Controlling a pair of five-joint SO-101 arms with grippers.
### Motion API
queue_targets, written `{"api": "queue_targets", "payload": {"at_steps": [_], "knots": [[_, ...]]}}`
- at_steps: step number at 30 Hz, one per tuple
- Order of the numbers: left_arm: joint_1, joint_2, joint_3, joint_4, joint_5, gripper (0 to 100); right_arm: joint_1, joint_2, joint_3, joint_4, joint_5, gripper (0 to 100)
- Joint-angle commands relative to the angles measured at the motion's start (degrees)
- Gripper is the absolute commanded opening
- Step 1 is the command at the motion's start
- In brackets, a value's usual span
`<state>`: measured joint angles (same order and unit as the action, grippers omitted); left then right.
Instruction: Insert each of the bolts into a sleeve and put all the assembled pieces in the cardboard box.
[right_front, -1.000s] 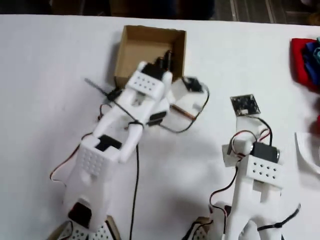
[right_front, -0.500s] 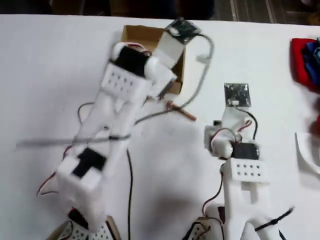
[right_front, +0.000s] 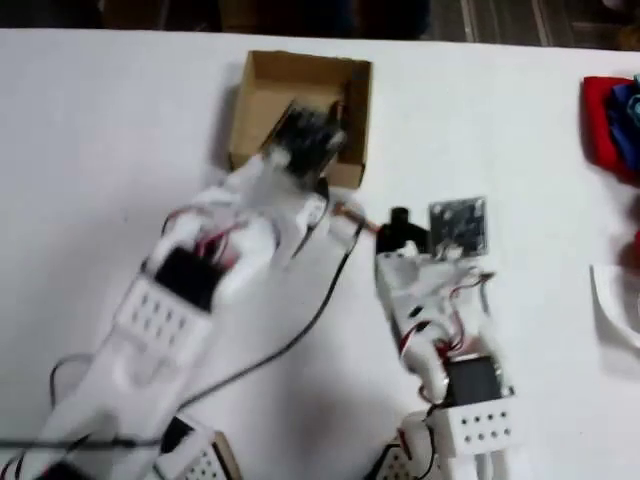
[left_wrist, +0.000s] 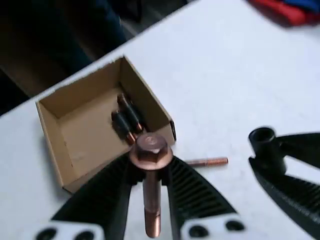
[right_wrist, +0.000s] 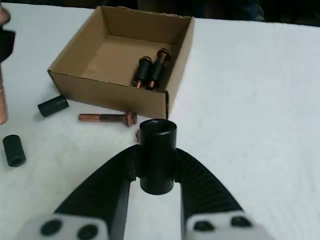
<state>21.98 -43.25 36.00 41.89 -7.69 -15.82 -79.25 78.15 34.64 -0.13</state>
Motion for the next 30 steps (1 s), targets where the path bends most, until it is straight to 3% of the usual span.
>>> {"api": "queue_targets", "payload": {"at_steps": [1,5,10,15,30], "knots": [[-2.1,-8.4,2.1,-5.7,4.1,3,-3.8,-6.7,9.7,-13.8,-0.4,2.1],[-4.8,-8.4,0.5,-5.8,12.6,3,-8.0,-14.2,19.3,-24.7,-0.4,2.1],[-5.0,-3.6,-0.4,-10.6,22.6,3,-10.0,-18.9,19.2,-26.3,-0.4,2.1],[-1.9,3.8,-2.2,-18.6,22.7,3,-9.6,-19.1,19.2,-24.9,-0.4,2.1],[6.0,4.1,-1.5,-23.3,23.0,3,-9.5,-14.9,19.2,-24.2,-0.4,2.1]]}}
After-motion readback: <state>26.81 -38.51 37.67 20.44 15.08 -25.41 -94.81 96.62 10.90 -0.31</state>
